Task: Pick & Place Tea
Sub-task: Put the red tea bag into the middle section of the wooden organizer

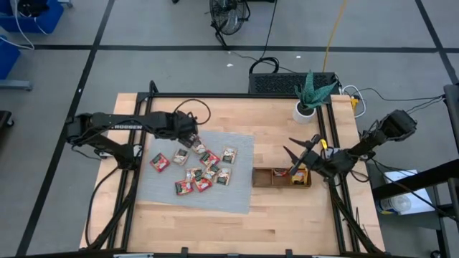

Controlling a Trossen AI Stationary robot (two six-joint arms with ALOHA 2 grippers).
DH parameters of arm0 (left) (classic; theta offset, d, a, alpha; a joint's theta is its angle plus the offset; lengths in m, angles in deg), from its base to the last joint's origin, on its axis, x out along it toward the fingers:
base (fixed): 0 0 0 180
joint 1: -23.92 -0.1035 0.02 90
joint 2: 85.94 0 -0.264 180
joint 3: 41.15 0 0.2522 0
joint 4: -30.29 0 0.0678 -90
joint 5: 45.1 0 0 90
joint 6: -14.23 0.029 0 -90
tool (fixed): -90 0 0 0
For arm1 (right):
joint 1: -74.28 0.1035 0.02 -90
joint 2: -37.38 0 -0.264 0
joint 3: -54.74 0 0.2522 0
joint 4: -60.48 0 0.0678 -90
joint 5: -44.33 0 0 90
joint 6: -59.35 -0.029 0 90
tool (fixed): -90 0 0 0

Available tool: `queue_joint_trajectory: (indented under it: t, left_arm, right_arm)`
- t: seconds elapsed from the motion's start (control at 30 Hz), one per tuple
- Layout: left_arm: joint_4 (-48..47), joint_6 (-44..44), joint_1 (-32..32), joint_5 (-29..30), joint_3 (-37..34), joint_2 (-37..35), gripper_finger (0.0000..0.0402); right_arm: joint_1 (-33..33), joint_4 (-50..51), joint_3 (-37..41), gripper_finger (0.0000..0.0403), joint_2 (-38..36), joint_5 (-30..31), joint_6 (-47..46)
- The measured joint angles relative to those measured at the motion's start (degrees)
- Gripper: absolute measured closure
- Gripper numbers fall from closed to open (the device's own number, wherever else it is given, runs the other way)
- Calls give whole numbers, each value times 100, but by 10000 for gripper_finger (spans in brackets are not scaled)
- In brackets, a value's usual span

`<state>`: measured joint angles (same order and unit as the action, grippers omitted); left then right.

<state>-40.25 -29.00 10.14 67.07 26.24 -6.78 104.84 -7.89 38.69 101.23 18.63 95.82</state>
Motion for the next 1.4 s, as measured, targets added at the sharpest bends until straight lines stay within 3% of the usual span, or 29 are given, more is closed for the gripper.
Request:
queue_joint_trajectory:
  t: [0.17,0.37,0.73,1.07,1.2,1.4]
  left_arm:
    - [606,419,-269,-49,-55,166,185]
    - [1353,1218,-903,-568,-192,729,185]
    - [1369,1621,-1646,-921,-178,1763,185]
    - [1529,1753,-1762,-1013,-166,1980,191]
    - [1543,1740,-1760,-1069,-166,1989,237]
    - [1528,1722,-1768,-949,-177,2002,361]
  right_arm:
    - [-96,56,4,242,0,-1,-261]
    - [-96,59,4,244,0,-266,-283]
    - [-96,78,7,247,0,-310,-284]
    - [-96,117,9,247,0,-302,-285]
    - [-96,140,9,247,0,-302,-285]
    - [-96,141,9,247,0,-298,-285]
